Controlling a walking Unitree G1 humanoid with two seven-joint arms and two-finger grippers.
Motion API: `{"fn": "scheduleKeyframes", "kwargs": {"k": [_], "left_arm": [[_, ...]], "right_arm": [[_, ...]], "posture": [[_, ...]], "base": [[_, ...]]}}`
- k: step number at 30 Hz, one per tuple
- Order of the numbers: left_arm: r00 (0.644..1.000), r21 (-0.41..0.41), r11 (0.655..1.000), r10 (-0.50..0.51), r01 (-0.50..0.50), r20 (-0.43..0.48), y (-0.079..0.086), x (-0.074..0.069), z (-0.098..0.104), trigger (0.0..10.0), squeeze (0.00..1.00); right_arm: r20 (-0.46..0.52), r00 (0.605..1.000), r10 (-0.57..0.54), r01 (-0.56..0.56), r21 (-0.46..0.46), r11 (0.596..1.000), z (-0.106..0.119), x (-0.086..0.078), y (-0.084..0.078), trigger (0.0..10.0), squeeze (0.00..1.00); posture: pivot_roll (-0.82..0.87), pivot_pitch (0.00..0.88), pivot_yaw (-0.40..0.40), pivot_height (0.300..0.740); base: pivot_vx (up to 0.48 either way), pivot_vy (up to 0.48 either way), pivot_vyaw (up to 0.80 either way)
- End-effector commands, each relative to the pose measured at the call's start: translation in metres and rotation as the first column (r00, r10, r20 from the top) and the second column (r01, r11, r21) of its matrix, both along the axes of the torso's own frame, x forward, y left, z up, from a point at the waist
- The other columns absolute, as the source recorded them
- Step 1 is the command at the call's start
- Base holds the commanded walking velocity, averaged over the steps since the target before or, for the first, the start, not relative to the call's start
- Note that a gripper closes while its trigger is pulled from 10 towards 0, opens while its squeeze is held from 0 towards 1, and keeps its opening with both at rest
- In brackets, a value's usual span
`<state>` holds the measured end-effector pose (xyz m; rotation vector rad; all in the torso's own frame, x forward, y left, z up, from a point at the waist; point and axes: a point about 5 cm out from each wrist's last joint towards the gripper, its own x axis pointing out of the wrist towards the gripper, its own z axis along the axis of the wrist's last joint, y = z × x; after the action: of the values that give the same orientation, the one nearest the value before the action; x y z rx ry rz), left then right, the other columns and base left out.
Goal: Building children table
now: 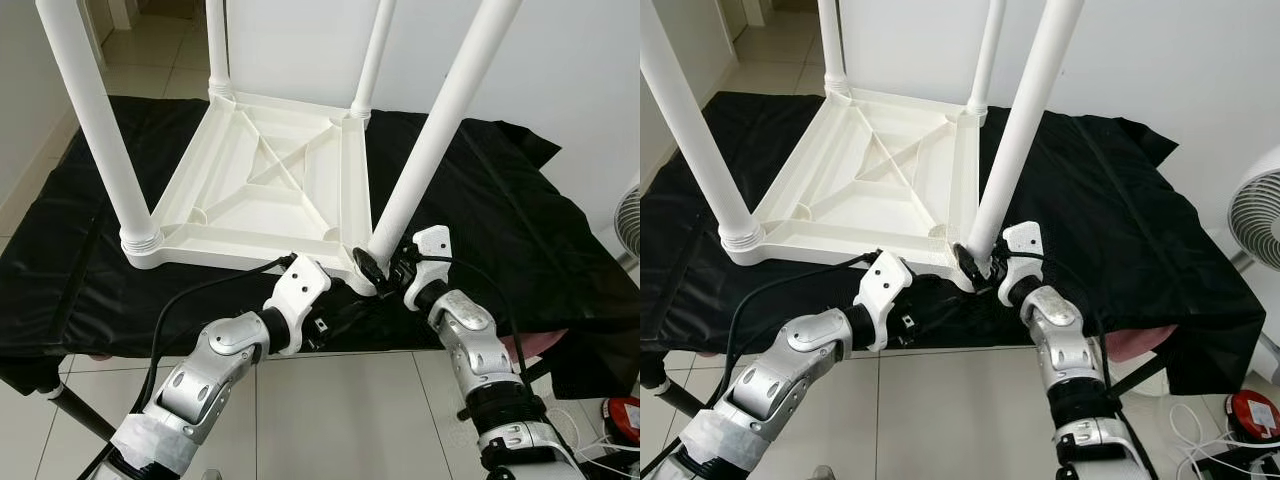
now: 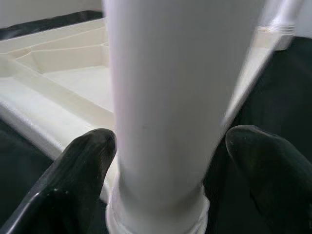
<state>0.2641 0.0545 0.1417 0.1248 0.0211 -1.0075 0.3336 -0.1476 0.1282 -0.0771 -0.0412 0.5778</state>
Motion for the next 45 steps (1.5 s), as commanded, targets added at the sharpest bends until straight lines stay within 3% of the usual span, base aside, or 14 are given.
{"fn": "scheduleKeyframes", "kwargs": {"k": [1,7,15,16,17,28,29,35,40,45], "left_arm": [[0.998,0.006,0.998,-0.059,0.059,0.004,-0.004,-0.002,0.001,10.0,0.0],[0.998,0.006,0.998,-0.06,0.06,0.011,-0.004,0.002,0.004,10.0,0.0],[0.998,0.01,0.998,-0.057,0.056,0.017,-0.003,0.002,0.005,10.0,0.0],[0.998,0.01,0.998,-0.054,0.054,0.017,-0.003,0.002,0.005,10.0,0.0],[0.998,0.011,0.999,-0.053,0.052,0.018,-0.003,0.002,0.005,10.0,0.0],[0.999,0.016,0.999,-0.048,0.047,0.017,-0.003,0.001,0.003,10.0,0.0],[0.999,0.016,0.999,-0.049,0.048,0.018,-0.003,0.001,0.003,10.0,0.0],[0.998,0.019,0.998,-0.055,0.054,0.019,-0.003,0.001,0.003,10.0,0.0],[0.998,0.018,0.998,-0.06,0.06,0.012,-0.003,-0.001,0.002,10.0,0.0],[0.998,0.019,0.998,-0.062,0.062,0.01,-0.003,-0.002,0.002,10.0,0.0]], "right_arm": [[0.005,0.999,0.048,-0.048,-0.007,0.999,0.002,0.002,0.0,10.0,0.0],[-0.033,0.979,0.202,-0.203,-0.056,0.977,0.002,0.012,0.007,10.0,0.0],[-0.061,0.973,0.225,-0.23,-0.104,0.968,-0.002,0.019,0.016,10.0,0.0],[-0.07,0.971,0.229,-0.235,-0.109,0.966,-0.004,0.019,0.017,3.5,0.0],[-0.081,0.968,0.239,-0.247,-0.113,0.962,-0.006,0.019,0.018,0.0,0.0],[-0.099,0.969,0.228,-0.24,-0.132,0.962,-0.014,0.018,0.01,0.0,0.0],[-0.101,0.971,0.215,-0.227,-0.127,0.966,-0.015,0.018,0.009,10.0,0.0],[-0.102,0.992,0.077,-0.09,-0.128,0.988,-0.019,0.022,0.005,10.0,0.0],[-0.051,0.999,-0.018,0.016,-0.047,0.999,-0.016,0.02,0.01,10.0,0.0],[-0.066,0.993,-0.099,0.1,0.009,0.995,-0.017,0.018,0.014,10.0,0.0]], "posture": [[0.03,0.0,-0.086,0.74],[0.03,0.0,-0.077,0.74],[0.05,0.0,-0.078,0.74],[0.05,0.0,-0.082,0.74],[0.05,0.0,-0.086,0.74],[0.05,0.0,-0.087,0.74],[0.04,0.0,-0.087,0.74],[0.04,0.0,-0.084,0.74],[0.04,0.0,-0.082,0.74],[0.04,0.0,-0.083,0.74]], "base": [[0.0,0.0,0.0],[0.0,0.0,0.0],[0.0,0.0,0.0],[0.0,0.0,0.0],[0.0,0.0,0.0],[0.0,0.0,0.0],[0.0,0.0,0.0],[0.0,0.0,0.0],[0.0,0.0,0.0],[0.0,0.0,0.0]]}}
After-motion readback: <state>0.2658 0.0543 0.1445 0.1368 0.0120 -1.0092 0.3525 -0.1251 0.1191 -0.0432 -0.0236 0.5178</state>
